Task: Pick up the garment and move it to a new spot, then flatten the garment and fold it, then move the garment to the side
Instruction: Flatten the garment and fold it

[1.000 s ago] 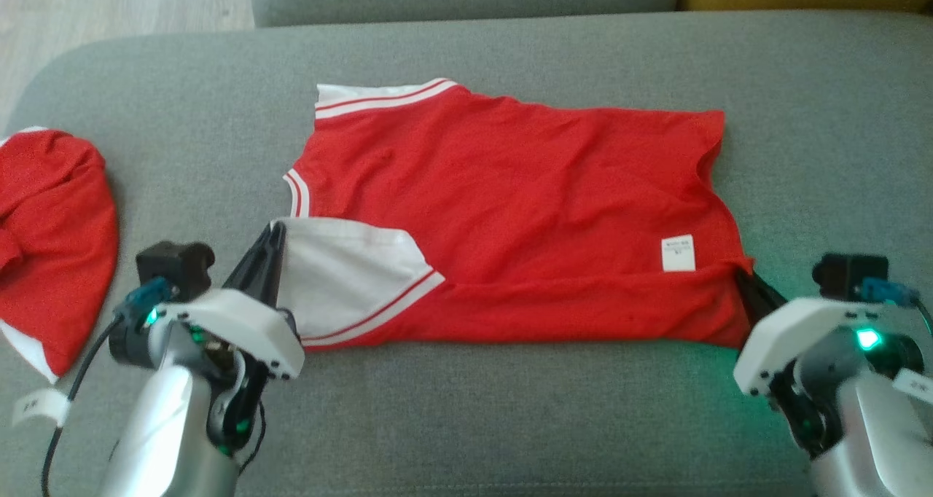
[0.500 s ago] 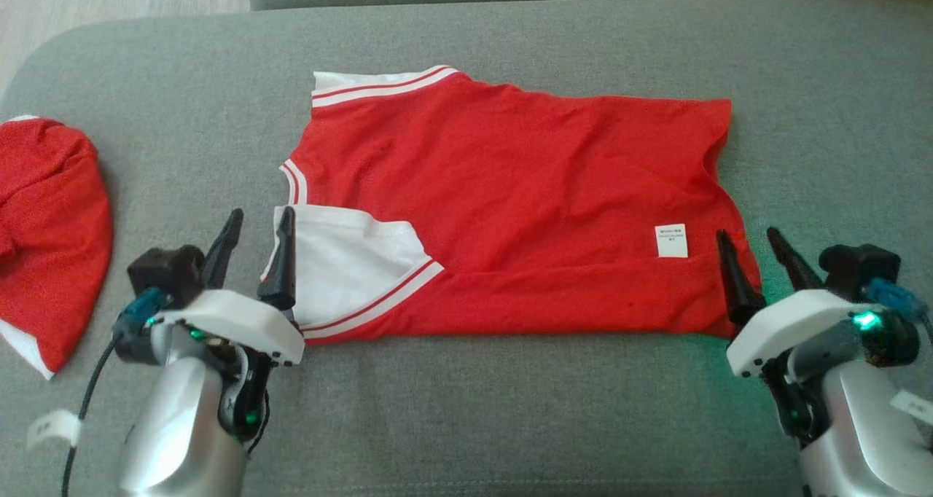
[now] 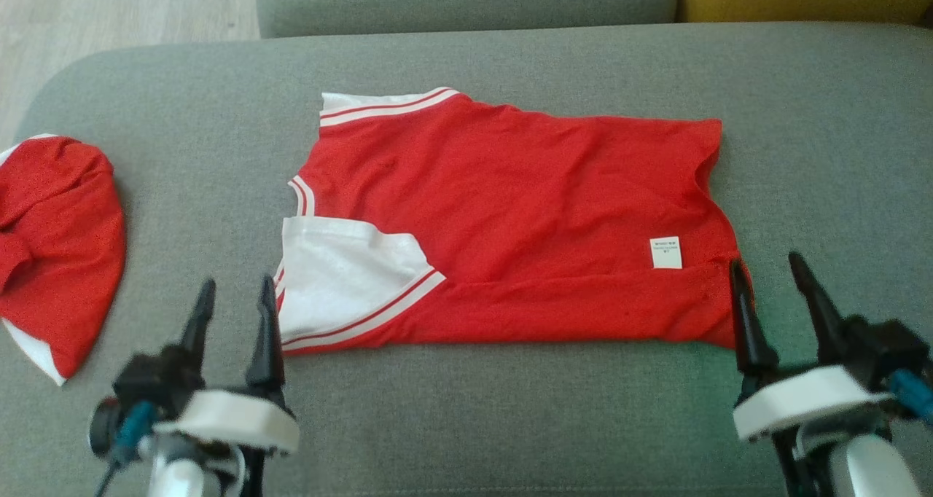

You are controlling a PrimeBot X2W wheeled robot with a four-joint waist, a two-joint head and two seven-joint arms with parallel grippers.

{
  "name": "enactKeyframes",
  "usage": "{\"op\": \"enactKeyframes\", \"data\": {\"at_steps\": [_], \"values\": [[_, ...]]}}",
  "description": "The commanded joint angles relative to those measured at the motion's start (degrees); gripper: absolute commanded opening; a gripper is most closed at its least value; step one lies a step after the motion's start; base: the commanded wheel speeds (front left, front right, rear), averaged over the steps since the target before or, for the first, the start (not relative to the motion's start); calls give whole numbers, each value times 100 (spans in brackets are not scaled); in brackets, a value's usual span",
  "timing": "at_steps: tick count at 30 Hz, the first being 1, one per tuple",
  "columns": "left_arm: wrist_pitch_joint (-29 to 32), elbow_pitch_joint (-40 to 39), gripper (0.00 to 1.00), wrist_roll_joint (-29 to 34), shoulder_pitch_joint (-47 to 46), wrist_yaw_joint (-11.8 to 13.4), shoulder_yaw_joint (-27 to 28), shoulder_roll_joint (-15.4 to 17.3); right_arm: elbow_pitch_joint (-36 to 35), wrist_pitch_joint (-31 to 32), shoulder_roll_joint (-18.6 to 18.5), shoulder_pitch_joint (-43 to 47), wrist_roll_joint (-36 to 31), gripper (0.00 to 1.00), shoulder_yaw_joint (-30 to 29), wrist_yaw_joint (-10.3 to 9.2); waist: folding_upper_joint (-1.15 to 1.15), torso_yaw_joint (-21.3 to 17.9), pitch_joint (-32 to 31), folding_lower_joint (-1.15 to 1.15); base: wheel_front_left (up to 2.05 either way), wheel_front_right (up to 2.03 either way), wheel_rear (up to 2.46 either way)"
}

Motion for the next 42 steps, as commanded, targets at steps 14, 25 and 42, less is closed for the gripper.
{"op": "enactKeyframes", "data": {"at_steps": [14,25,42], "values": [[-15,-152,100,60,273,59,-20,61,-668,277,141,475,27,100,103,-5,0,-20,-213,0,0,0,0],[516,536,100,-274,-378,-272,-197,29,-22,415,20,-31,193,100,-53,-5,0,26,57,0,0,0,0],[1279,2173,47,-1169,-1128,-606,-151,-114,1047,1890,142,-335,303,41,-260,-5,0,51,518,0,0,0,0]]}}
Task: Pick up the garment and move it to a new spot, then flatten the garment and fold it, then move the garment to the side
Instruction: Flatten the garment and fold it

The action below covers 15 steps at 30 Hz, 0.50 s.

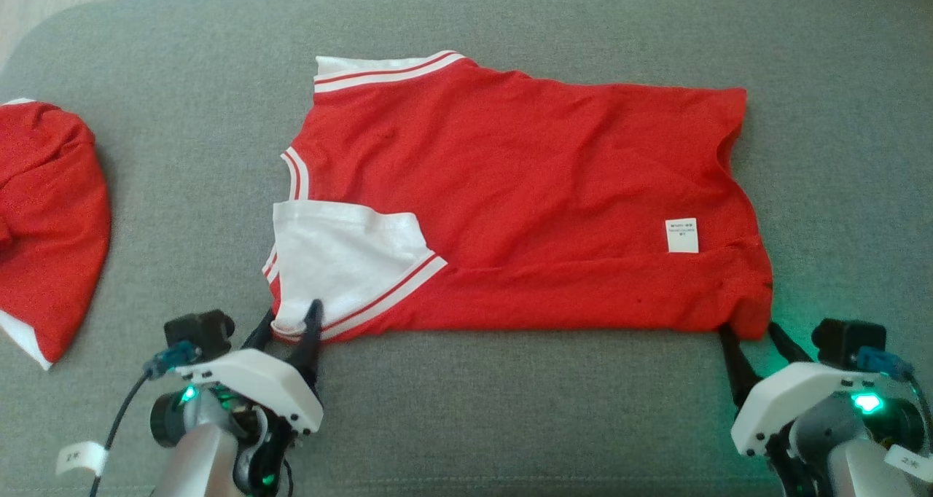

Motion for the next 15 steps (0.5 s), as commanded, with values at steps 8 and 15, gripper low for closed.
{"op": "enactKeyframes", "data": {"at_steps": [8,15], "values": [[-153,-68,0,-72,-202,-135,101,90,-158,51,11,-236,211,0,132,-5,0,-9,9,0,0,0,0],[-451,-661,0,-130,167,20,250,148,-421,58,-2,10,336,0,-13,-5,0,12,-163,0,0,0,0]]}}
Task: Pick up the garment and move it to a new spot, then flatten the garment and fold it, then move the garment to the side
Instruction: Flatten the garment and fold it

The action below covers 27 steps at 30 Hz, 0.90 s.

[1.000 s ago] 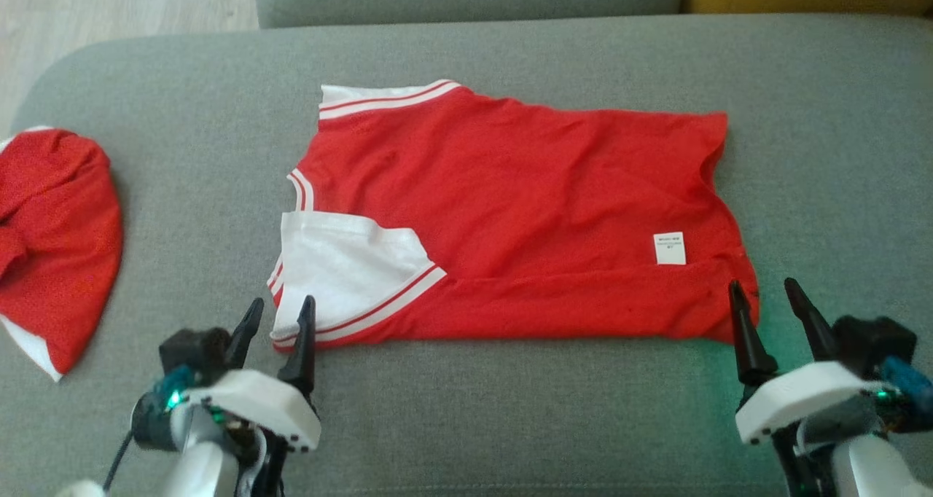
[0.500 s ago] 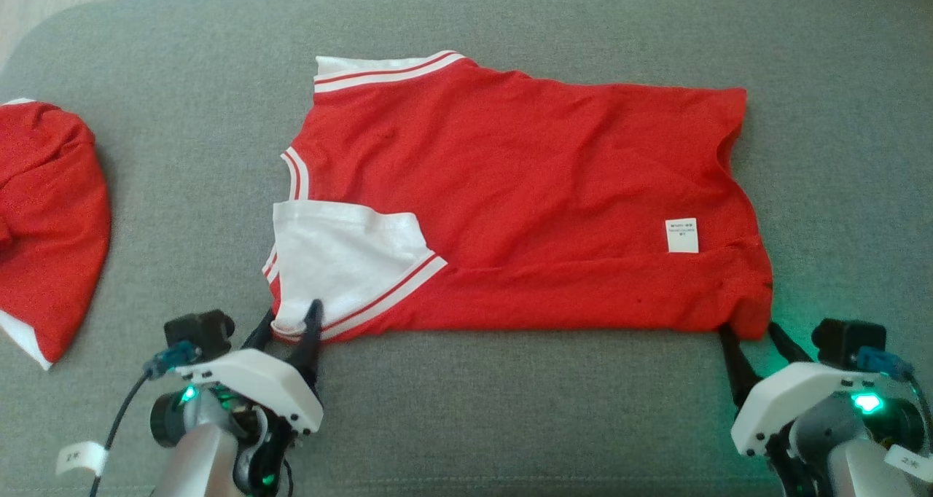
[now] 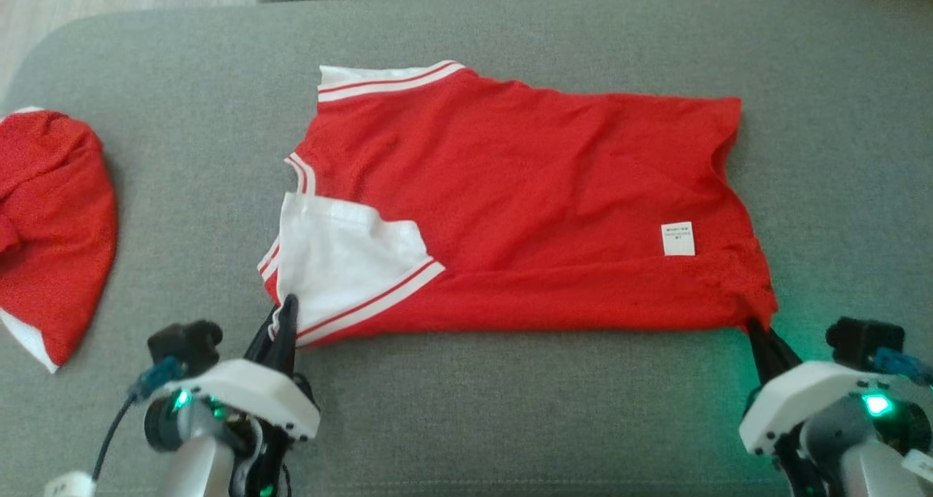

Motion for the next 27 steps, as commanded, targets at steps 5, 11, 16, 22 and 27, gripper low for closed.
{"op": "enactKeyframes", "data": {"at_steps": [5,11,16,22,27], "values": [[105,-694,0,-45,387,175,243,165,-396,191,-38,372,81,0,-45,-5,0,36,-219,0,0,0,0],[523,-1214,0,-86,972,378,157,166,-568,398,-22,813,156,0,-151,-5,0,14,-406,0,0,0,0],[769,-1404,0,-141,1285,487,77,142,-601,461,-12,887,164,5,-131,-5,0,-36,-465,0,0,0,0],[633,-1434,100,-16,1264,571,9,157,-832,95,-10,782,112,100,-24,-5,0,-20,-530,0,0,0,0],[-44,-1657,100,433,1066,749,33,308,-1553,-500,-15,668,-113,100,155,-5,0,-28,-611,0,0,0,0]]}}
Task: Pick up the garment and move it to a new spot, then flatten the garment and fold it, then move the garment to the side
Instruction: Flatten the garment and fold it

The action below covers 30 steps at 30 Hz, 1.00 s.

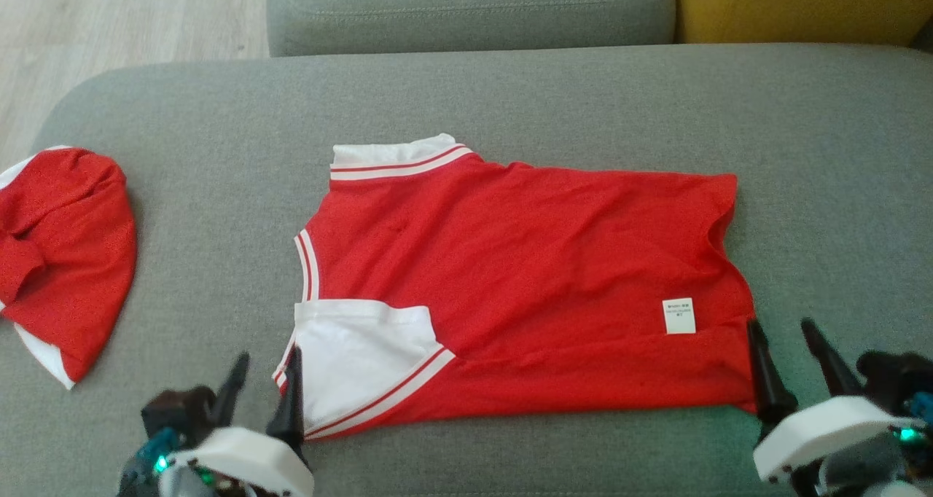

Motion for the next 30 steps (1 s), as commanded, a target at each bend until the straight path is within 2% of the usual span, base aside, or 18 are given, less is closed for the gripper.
{"op": "enactKeyframes", "data": {"at_steps": [1,7,18,24,30], "values": [[-268,-295,100,182,-396,87,209,115,-480,-208,-68,-298,-89,100,224,-5,0,-6,-40,0,0,0,0],[-607,-634,100,439,-594,171,164,191,-1188,-458,-63,-323,-279,100,477,-5,0,-17,-113,0,0,0,0],[-580,-665,100,503,-745,188,32,213,-1310,-430,-63,-350,-263,100,543,-5,0,-38,68,0,0,0,0],[-473,-422,100,530,-1868,-123,-180,179,-1384,-421,-52,-581,-253,100,551,-5,0,-36,591,0,0,0,0],[-314,677,100,515,-3640,-583,-432,33,-1352,-422,-45,-1035,-292,100,746,-5,0,-243,1276,0,0,0,0]]}}
